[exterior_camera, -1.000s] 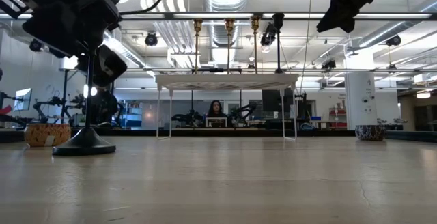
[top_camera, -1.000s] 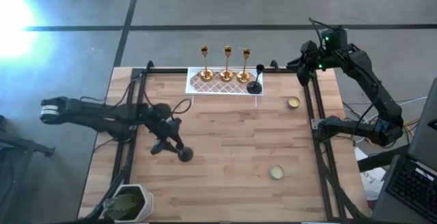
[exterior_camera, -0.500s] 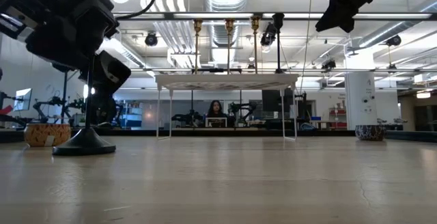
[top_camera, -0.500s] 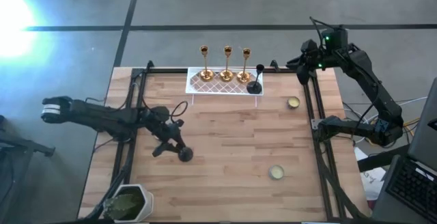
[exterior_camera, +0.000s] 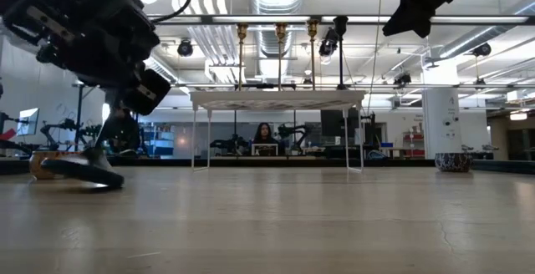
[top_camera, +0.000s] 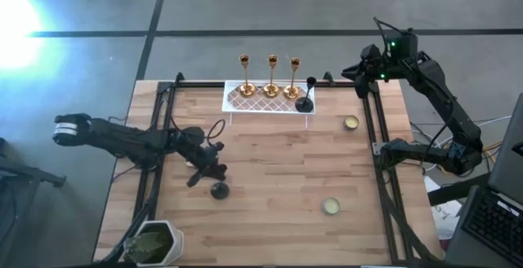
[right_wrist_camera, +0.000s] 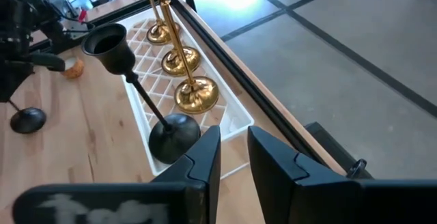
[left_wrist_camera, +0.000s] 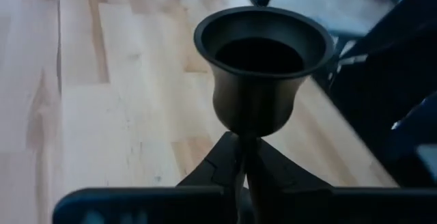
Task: Pick & Place candle stick holders
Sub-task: Put the black candle holder on the shelf
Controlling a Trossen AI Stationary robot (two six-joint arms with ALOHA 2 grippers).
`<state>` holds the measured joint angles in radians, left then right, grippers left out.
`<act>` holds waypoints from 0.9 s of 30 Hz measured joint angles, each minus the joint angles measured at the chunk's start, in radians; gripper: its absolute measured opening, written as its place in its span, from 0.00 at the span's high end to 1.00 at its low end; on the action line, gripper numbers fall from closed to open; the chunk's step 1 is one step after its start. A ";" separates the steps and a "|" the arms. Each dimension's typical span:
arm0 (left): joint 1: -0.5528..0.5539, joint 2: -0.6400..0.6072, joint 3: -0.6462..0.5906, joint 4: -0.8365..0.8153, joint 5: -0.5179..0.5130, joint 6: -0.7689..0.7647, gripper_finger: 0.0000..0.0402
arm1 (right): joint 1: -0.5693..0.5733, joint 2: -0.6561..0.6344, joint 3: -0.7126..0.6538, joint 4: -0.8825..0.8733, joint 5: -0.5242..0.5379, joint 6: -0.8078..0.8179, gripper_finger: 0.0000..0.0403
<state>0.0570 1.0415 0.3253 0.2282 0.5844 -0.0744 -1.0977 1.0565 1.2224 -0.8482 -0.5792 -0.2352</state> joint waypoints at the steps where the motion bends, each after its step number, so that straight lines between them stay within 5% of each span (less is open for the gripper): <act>1: 0.000 0.001 -0.001 0.031 0.000 -0.026 0.96 | 0.000 0.000 0.000 0.000 0.002 0.000 0.82; 7: 0.006 -0.037 0.068 0.090 -0.049 -0.113 0.96 | 0.000 0.000 0.000 0.000 0.003 -0.001 0.83; 11: 0.007 -0.061 0.194 0.034 -0.178 -0.089 0.96 | 0.000 0.000 0.000 0.000 0.003 -0.004 0.85; 16: 0.008 -0.061 0.413 -0.281 -0.526 0.070 0.96 | 0.000 0.000 0.000 -0.001 0.003 -0.009 0.85; 20: 0.015 -0.040 0.523 -0.368 -0.859 0.155 0.96 | 0.000 0.000 0.000 -0.001 0.003 -0.016 0.84; 27: 0.114 0.005 0.588 -0.360 -0.915 0.176 0.96 | 0.000 0.000 0.000 -0.002 0.004 -0.037 0.82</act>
<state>0.1714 1.0463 0.9131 -0.1322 -0.3301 0.1012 -1.0973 1.0565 1.2224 -0.8501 -0.5755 -0.2725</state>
